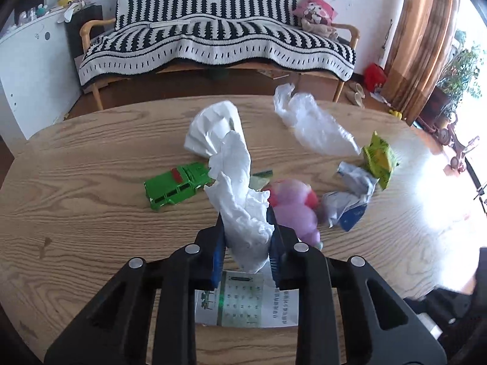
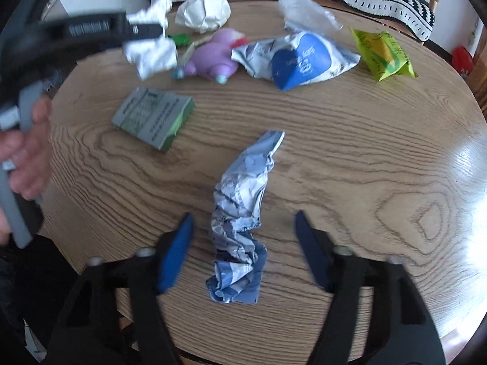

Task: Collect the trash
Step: 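Grasp the white tissue with the left tool while the right tool grasps crumpled foil, then carry the tissue and foil over the bin and open both tools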

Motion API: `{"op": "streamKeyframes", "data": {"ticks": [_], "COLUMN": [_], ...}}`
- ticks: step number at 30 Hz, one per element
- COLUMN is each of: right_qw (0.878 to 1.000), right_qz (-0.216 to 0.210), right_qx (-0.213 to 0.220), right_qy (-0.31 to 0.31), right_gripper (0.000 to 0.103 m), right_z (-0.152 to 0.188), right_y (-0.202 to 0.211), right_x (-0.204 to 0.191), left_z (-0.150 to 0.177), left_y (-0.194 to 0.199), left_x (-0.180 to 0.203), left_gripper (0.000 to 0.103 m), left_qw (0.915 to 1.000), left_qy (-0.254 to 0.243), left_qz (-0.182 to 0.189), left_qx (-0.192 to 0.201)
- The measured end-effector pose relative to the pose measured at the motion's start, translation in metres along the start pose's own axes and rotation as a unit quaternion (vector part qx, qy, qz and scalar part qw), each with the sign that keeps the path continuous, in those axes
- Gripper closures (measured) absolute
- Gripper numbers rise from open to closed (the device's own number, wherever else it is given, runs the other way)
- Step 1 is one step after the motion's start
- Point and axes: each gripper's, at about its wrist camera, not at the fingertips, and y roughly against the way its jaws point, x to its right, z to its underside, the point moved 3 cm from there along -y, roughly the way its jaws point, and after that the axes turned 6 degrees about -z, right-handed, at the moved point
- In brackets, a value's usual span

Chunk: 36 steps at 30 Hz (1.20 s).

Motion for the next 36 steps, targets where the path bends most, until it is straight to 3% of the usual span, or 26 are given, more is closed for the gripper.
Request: {"op": "streamKeyframes", "data": {"ticks": [2,10,19,26,36], "right_qw": [1.0,0.998,0.982,0.955,0.898], "right_qz": [-0.011,-0.001,0.044,0.098,0.168], "right_qx": [0.002,0.059,0.113,0.144,0.161], "right_qy": [-0.003,-0.035,-0.145,-0.241,-0.374], "right_gripper": [0.075,0.075,0.075,0.075,0.075], "right_z": [0.0,0.006,0.045,0.11,0.245], "right_y": [0.002,0.042,0.101,0.15,0.204], "right_x": [0.001,0.035,0.137,0.229,0.346], "left_z": [-0.002,-0.003,0.008,0.025,0.08], "left_y": [0.004,0.021,0.036,0.047,0.066], "left_x": [0.003,0.044,0.137,0.225,0.367], "left_gripper": [0.079,0.079,0.079,0.079,0.079], "left_qw": [1.0,0.999,0.9927,0.9807,0.9472], "left_qy": [0.004,-0.018,-0.072,-0.121,-0.212], "left_qz": [0.007,0.037,0.094,0.153,0.24], "left_qx": [0.003,0.016,0.018,0.012,0.001]}}
